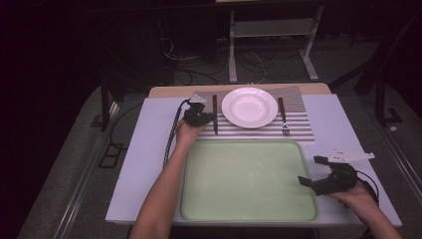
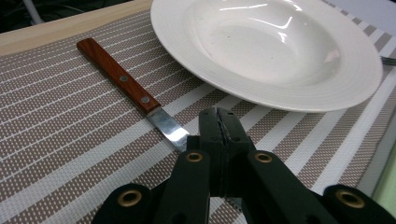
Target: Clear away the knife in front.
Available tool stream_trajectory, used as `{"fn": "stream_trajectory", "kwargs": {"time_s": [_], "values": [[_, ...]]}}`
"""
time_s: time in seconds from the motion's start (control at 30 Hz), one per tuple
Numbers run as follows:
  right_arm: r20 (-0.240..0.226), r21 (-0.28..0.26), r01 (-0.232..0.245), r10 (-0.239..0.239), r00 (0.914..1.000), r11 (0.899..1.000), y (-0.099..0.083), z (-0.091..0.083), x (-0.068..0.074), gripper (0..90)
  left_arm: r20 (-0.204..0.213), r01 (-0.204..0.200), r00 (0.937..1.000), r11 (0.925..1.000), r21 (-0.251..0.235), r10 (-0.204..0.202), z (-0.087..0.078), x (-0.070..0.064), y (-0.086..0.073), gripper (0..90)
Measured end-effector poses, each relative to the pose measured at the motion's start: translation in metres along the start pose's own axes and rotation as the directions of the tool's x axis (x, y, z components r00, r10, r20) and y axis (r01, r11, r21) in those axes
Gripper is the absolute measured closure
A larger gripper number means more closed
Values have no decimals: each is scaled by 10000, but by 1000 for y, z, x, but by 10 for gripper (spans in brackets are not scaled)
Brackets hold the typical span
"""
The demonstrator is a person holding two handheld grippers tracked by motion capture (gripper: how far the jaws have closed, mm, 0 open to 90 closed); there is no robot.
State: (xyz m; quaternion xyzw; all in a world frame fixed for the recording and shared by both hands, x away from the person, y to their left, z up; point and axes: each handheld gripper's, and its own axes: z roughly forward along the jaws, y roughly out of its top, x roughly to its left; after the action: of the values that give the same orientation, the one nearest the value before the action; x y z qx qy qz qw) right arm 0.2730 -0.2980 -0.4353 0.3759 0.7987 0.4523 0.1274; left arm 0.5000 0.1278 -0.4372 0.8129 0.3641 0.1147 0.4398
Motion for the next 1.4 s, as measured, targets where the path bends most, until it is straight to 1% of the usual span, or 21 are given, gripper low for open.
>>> {"fn": "stream_trajectory", "kwargs": {"time_s": [0.13, 0.17, 0.2, 0.23, 0.3, 0.43, 0.5, 0.53, 0.57, 0.73, 0.93, 1.07, 1.17, 1.4], "values": [[-13, -16, -1, 1, 10000, 10000, 0, 0, 0, 0, -3, 20, 10000, 9999, 125, -20, 5, 1, 2, 895], [-21, -12, -9, 9, 10000, 10000, 0, 0, 0, 0, -79, 32, 10000, 9998, 180, -31, 8, 2, 1, 895], [-19, -14, -8, 8, 10000, 10000, 0, 0, 0, 0, -79, 32, 10000, 9998, 180, -31, 8, 2, 1, 896], [-15, -23, -8, 8, 10000, 10000, 0, 0, -1, 0, -54, 70, 10000, 9993, 365, -68, 12, 4, 1, 895], [-8, -27, -10, 10, 10000, 10000, 0, -1, -1, 0, -61, 141, 9999, 9989, 438, -138, 15, 4, 2, 896], [3, -46, -16, 16, 10000, 10000, 0, -1, -1, 0, -94, 143, 9999, 9981, 599, -138, 19, 4, 4, 896], [1, -55, -13, 13, 10000, 10000, 0, -1, -1, 0, -113, 30, 9999, 9971, 755, -22, 22, 3, 5, 896], [-1, -48, -12, 12, 10000, 10000, 0, -1, -1, 0, -115, 40, 9999, 9970, 773, -32, 24, 2, 6, 896], [-14, -49, -6, 6, 10000, 10000, 0, -1, -1, 0, -204, -43, 9998, 9961, 881, 61, 26, 1, 6, 896], [-17, -61, -6, 5, 10000, 10000, 0, -1, -1, 0, -343, -119, 9993, 9948, 1009, 154, 28, 0, 6, 896], [-31, -54, 2, -2, 10000, 10000, 0, -1, -1, 0, -315, -138, 9993, 9933, 1143, 175, 30, 0, 6, 896], [-16, -53, -6, 6, 10000, 10000, 0, -1, -1, 0, -340, -268, 9989, 9917, 1256, 313, 32, -2, 8, 896], [-7, -66, -17, 17, 10000, 10000, 0, -1, -2, 0, -357, -410, 9983, 9891, 1415, 465, 35, -3, 9, 896], [-12, -81, -49, 49, 10000, 10000, 0, -2, -2, 0, -384, -372, 9983, 9877, 1516, 435, 35, -2, 9, 896]]}}
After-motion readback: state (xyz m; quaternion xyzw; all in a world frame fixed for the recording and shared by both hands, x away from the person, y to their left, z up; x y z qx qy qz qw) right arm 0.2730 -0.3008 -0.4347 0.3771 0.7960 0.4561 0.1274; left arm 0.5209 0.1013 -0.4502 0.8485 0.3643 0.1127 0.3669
